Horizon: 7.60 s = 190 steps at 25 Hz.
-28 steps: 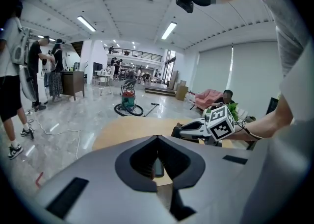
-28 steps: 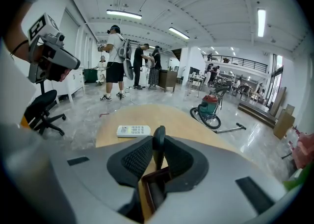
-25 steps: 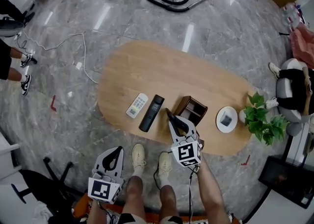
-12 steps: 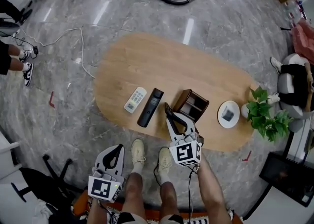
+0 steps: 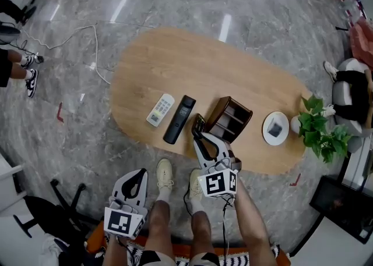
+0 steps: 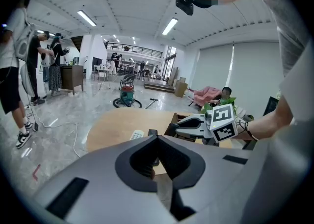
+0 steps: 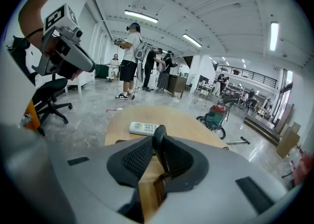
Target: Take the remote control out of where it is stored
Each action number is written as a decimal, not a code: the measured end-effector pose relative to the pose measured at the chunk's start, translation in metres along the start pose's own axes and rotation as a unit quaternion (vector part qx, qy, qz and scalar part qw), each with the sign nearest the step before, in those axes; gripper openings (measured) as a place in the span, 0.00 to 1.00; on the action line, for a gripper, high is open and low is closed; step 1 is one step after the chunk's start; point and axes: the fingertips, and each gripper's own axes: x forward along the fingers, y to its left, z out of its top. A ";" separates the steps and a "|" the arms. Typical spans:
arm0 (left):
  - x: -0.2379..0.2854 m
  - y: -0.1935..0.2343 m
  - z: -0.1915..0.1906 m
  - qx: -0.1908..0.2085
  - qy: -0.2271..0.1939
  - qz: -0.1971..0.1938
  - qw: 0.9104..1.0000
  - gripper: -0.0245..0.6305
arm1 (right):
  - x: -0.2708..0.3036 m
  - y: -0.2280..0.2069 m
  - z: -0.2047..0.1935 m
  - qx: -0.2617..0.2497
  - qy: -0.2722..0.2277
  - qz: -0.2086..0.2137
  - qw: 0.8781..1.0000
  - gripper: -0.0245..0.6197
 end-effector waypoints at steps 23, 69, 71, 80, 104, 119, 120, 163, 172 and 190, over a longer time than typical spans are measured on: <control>0.005 -0.006 -0.037 -0.024 0.019 -0.005 1.000 0.05 | 0.004 0.049 -0.049 -0.092 0.043 0.023 0.995 0.17; -0.007 0.015 -0.053 -0.028 0.022 0.009 0.999 0.04 | 0.026 0.081 -0.082 -0.090 0.084 0.028 0.992 0.17; -0.007 0.014 -0.051 -0.026 0.020 0.009 0.999 0.04 | 0.024 0.076 -0.079 -0.081 0.081 0.022 0.993 0.17; -0.011 0.006 -0.025 -0.019 0.005 0.007 1.000 0.05 | 0.004 0.043 -0.046 -0.020 0.067 -0.012 0.997 0.17; -0.052 -0.042 0.120 0.028 -0.064 0.007 0.998 0.05 | -0.110 -0.057 0.069 0.110 -0.014 -0.099 0.989 0.05; -0.101 -0.094 0.206 0.064 -0.105 0.011 0.992 0.05 | -0.192 -0.087 0.135 0.173 -0.064 -0.104 0.977 0.05; -0.105 -0.098 0.211 0.068 -0.109 0.010 0.992 0.05 | -0.199 -0.090 0.140 0.174 -0.067 -0.106 0.977 0.05; -0.261 -0.204 0.307 0.132 -0.242 0.079 0.958 0.05 | -0.416 -0.105 0.231 0.140 -0.183 -0.138 0.963 0.05; -0.275 -0.204 0.309 0.131 -0.254 0.088 0.954 0.05 | -0.434 -0.103 0.241 0.134 -0.200 -0.151 0.959 0.05; -0.281 -0.203 0.304 0.139 -0.250 0.086 0.954 0.04 | -0.433 -0.086 0.246 0.139 -0.209 -0.143 0.957 0.05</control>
